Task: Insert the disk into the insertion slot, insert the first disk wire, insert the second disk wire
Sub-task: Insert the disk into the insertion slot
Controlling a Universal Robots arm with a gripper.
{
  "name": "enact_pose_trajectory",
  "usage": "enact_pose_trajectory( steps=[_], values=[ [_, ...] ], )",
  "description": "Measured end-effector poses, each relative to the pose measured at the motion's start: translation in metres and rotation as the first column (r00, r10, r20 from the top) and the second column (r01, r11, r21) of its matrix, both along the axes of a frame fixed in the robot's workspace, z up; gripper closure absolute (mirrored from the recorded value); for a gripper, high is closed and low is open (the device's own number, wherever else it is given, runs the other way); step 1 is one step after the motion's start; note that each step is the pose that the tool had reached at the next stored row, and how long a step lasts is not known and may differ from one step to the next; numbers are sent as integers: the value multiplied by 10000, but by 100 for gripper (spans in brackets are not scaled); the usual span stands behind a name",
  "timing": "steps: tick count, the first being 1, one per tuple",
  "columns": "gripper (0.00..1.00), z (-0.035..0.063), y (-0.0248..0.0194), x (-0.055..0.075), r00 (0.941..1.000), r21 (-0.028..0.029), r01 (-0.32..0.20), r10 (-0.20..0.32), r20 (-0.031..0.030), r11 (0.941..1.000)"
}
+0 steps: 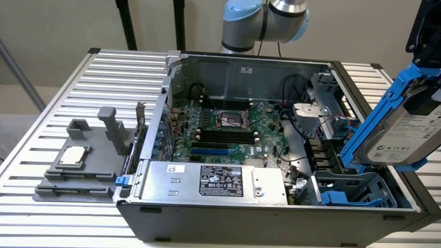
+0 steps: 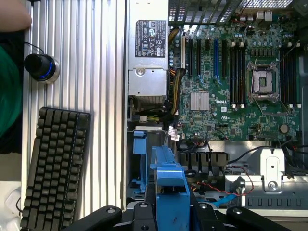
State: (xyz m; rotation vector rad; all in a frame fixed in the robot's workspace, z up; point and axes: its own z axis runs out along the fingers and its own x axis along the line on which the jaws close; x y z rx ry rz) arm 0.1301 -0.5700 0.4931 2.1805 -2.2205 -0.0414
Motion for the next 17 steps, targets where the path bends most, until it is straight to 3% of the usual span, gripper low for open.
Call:
enact_pose_trajectory(
  steps=[17],
  values=[
    [67,0,0,0,10000,3,0,0,0,10000]
  ],
)
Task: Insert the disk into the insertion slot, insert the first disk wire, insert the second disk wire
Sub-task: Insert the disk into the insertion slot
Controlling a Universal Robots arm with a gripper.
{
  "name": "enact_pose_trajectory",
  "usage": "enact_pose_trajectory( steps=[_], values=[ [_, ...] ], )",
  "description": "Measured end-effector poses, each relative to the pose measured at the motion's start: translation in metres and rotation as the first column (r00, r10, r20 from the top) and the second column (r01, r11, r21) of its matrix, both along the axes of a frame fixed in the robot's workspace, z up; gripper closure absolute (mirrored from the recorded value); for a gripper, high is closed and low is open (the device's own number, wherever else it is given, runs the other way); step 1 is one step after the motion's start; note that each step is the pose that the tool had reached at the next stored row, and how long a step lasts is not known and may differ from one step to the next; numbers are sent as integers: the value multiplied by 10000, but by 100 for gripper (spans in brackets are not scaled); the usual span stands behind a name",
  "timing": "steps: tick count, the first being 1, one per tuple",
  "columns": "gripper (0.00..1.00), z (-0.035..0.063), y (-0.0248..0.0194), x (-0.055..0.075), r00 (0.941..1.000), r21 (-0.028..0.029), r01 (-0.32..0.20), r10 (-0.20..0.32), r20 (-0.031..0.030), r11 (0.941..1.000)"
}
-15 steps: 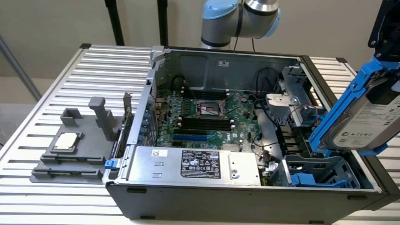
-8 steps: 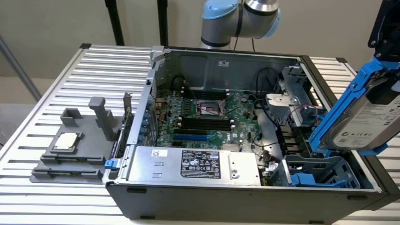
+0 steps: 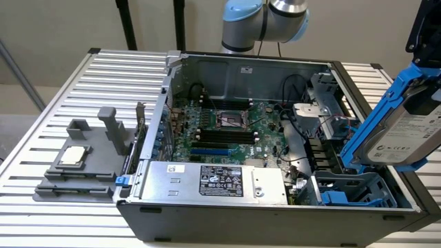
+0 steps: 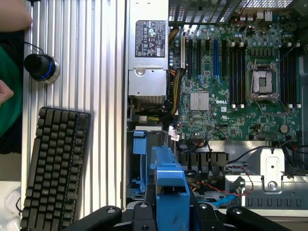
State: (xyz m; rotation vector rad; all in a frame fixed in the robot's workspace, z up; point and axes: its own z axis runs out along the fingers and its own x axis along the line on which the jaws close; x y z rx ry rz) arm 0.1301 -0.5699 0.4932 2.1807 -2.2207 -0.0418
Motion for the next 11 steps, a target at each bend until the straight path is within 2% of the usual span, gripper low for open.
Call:
enact_pose_trajectory(
  steps=[11],
  values=[
    [67,0,0,0,10000,1,0,0,0,10000]
  ],
)
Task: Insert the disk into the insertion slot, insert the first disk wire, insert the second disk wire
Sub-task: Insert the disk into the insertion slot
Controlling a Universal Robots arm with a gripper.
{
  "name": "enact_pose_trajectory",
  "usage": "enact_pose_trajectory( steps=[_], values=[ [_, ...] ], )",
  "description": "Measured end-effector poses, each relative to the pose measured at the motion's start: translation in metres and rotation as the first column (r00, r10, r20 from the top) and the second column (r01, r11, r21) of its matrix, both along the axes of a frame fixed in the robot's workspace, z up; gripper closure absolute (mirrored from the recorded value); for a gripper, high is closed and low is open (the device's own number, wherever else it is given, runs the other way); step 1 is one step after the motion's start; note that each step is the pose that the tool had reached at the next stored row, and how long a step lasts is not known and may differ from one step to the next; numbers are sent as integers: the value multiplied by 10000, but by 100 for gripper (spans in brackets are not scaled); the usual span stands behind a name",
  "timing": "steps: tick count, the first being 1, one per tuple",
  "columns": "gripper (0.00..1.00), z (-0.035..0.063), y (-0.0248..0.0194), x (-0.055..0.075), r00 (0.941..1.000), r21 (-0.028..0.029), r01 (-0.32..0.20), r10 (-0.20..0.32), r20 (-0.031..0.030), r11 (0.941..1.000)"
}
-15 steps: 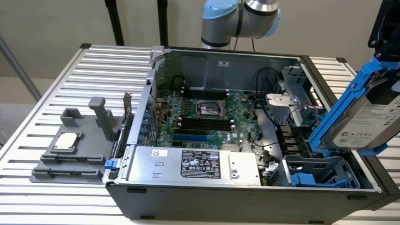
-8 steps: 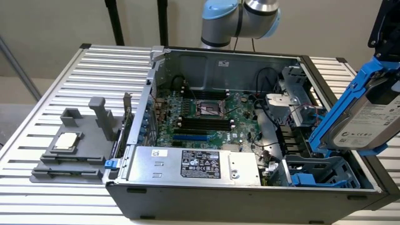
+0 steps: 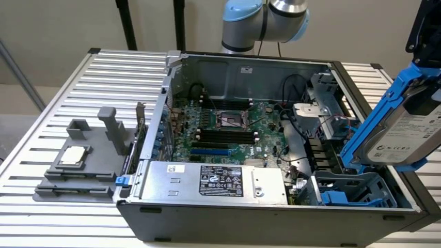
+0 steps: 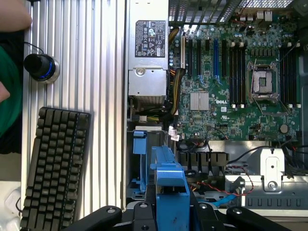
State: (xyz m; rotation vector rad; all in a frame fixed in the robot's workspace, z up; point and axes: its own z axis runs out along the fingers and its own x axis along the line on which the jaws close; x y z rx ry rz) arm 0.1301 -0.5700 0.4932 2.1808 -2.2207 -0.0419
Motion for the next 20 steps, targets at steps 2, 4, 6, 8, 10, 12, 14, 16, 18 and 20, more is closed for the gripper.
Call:
enact_pose_trajectory(
  steps=[2,4,6,8,10,12,14,16,18,20],
  values=[
    [67,0,0,0,10000,1,0,0,0,10000],
    [67,0,0,0,10000,1,0,0,0,10000],
    [67,0,0,0,10000,2,0,0,0,10000],
    [67,0,0,0,10000,1,0,0,0,10000],
    [67,0,0,0,10000,1,0,0,0,10000],
    [67,0,0,0,10000,1,0,0,0,10000],
    [67,0,0,0,10000,1,0,0,0,10000],
    [67,0,0,0,10000,2,0,0,0,10000],
    [67,0,0,0,10000,3,0,0,0,10000],
    [67,0,0,0,10000,2,0,0,0,10000]
  ],
)
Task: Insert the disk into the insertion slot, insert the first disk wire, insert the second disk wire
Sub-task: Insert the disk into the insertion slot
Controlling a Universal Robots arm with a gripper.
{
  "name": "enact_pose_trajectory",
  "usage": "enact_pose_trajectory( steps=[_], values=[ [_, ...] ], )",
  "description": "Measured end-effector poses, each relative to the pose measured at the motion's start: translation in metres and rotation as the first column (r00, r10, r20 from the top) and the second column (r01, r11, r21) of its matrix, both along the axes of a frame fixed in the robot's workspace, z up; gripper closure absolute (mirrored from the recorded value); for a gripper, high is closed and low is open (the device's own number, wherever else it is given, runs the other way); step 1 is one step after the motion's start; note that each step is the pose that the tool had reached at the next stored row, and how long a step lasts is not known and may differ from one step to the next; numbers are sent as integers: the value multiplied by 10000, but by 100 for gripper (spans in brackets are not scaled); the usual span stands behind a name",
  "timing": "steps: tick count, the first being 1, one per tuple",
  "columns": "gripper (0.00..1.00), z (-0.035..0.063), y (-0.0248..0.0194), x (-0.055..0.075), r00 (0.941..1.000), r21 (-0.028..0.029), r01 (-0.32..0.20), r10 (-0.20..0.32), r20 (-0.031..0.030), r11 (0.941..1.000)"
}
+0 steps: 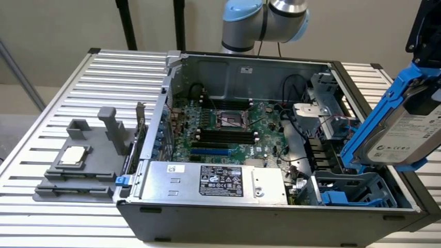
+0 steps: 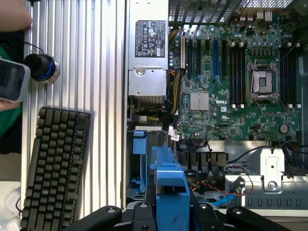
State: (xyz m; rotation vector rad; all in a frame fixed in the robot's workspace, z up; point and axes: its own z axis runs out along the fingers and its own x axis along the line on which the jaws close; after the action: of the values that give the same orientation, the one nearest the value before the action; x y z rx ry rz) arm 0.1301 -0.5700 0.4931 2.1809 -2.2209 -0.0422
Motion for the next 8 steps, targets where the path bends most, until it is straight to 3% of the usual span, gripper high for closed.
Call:
enact_pose_trajectory(
  steps=[8],
  values=[
    [67,0,0,0,10000,1,0,0,0,10000]
  ],
)
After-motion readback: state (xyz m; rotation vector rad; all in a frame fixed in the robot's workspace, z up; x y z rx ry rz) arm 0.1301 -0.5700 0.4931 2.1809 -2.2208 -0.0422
